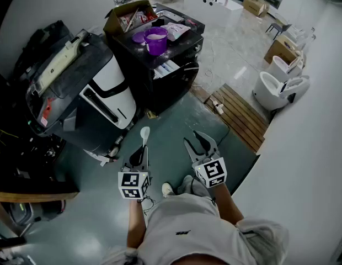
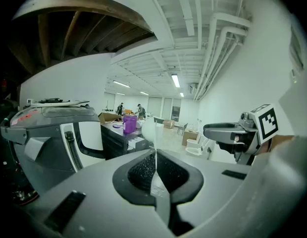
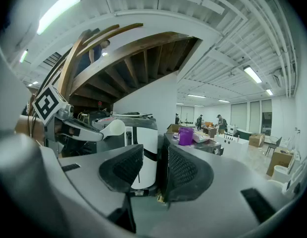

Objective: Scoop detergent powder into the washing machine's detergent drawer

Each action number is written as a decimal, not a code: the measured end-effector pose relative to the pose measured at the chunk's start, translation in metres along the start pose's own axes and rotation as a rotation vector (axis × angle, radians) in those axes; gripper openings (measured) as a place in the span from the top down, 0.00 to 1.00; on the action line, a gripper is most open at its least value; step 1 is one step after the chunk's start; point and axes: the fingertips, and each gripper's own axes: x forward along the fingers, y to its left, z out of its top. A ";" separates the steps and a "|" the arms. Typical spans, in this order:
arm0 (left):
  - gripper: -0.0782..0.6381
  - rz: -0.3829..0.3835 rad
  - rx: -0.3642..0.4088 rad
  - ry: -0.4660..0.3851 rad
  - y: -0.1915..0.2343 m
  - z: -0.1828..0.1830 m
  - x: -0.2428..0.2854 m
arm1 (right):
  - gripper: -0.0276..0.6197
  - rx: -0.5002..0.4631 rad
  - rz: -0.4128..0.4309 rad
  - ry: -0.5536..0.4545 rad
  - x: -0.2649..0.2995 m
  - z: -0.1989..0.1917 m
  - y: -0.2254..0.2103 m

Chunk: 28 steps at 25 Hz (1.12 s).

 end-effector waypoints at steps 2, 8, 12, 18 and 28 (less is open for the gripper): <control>0.87 -0.003 -0.004 -0.003 0.002 0.000 0.003 | 0.74 0.017 0.007 0.004 0.004 -0.003 0.003; 0.87 -0.008 -0.007 -0.018 0.013 0.012 0.029 | 0.74 0.036 0.032 0.026 0.034 -0.009 -0.004; 0.87 0.004 0.002 -0.019 0.022 0.025 0.063 | 0.74 0.029 0.048 0.024 0.063 -0.007 -0.029; 0.87 0.018 0.009 -0.022 0.032 0.046 0.113 | 0.74 0.015 0.058 0.013 0.103 0.003 -0.078; 0.87 0.046 0.015 -0.014 0.026 0.075 0.186 | 0.74 0.023 0.112 0.005 0.147 0.010 -0.142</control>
